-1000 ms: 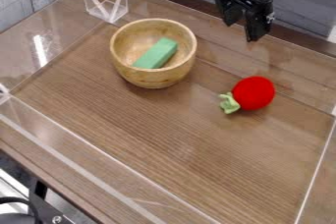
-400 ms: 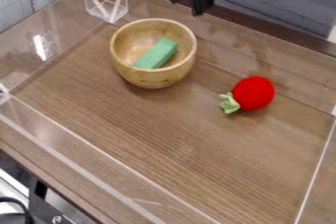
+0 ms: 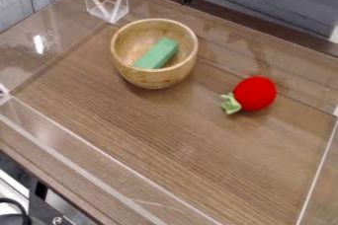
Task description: Move the red object to the right side of the table
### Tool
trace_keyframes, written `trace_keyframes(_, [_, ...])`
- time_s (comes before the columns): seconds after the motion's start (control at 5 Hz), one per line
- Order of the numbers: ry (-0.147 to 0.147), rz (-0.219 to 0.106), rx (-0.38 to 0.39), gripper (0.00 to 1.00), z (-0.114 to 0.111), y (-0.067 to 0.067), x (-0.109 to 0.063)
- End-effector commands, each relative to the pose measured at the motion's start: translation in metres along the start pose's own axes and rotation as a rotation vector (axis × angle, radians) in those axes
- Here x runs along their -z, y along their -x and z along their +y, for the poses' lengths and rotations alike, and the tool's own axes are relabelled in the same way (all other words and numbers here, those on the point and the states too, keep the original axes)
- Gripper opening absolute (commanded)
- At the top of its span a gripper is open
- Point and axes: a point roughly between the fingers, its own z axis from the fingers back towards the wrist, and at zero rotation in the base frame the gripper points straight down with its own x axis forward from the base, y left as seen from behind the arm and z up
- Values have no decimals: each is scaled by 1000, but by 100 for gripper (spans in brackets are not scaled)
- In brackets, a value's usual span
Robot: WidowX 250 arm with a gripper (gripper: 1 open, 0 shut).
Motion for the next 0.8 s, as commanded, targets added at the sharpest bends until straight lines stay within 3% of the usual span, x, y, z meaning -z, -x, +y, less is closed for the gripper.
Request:
trace_keyframes(0.0, [-27,-90,23,0,-2,-16,-28])
trace_keyframes(0.2, [-1,-75,55,100,-9,-17,-24])
trace_keyframes(0.6, [-29,-52,-75,100,1,-3,-27])
